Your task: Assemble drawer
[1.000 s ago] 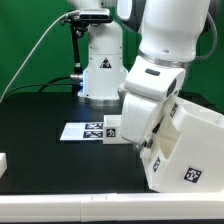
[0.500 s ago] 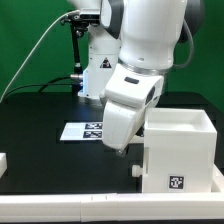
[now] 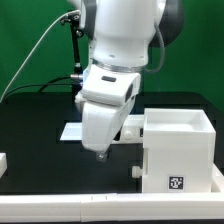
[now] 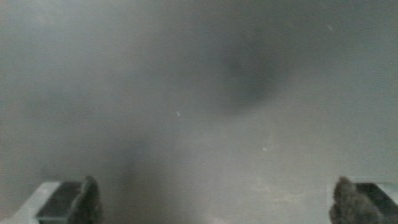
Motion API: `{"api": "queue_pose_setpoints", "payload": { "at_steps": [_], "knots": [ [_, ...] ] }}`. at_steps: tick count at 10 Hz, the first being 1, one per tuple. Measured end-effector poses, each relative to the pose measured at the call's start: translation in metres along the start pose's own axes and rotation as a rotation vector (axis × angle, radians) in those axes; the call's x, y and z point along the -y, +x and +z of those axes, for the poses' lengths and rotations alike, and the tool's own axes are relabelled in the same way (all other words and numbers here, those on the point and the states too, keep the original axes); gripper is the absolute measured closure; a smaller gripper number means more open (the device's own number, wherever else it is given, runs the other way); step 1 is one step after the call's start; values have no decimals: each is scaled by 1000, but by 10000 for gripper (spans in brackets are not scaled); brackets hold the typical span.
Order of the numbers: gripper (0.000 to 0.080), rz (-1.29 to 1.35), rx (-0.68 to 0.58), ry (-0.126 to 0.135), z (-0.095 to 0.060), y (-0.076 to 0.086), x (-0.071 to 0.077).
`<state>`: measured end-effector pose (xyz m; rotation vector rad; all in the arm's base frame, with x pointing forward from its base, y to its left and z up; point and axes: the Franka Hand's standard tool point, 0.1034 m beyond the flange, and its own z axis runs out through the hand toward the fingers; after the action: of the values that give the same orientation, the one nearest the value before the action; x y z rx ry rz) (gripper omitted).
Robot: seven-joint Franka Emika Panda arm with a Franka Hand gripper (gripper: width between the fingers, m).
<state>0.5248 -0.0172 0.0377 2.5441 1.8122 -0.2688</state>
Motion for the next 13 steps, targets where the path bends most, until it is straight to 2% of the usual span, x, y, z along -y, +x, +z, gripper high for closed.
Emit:
{"api": "queue_pose_setpoints", "payload": {
  "at_steps": [6, 7, 8, 9, 10, 13],
  "knots": [
    [150, -2, 1, 3, 2, 0, 1],
    [150, 40, -10, -13, -2, -7, 5],
    [150, 91, -12, -20, -7, -19, 18],
    [150, 149, -13, -19, -10, -24, 31],
    [150, 189, 6, 14, -9, -26, 39],
    [150, 182, 4, 11, -8, -25, 37]
  ]
}}
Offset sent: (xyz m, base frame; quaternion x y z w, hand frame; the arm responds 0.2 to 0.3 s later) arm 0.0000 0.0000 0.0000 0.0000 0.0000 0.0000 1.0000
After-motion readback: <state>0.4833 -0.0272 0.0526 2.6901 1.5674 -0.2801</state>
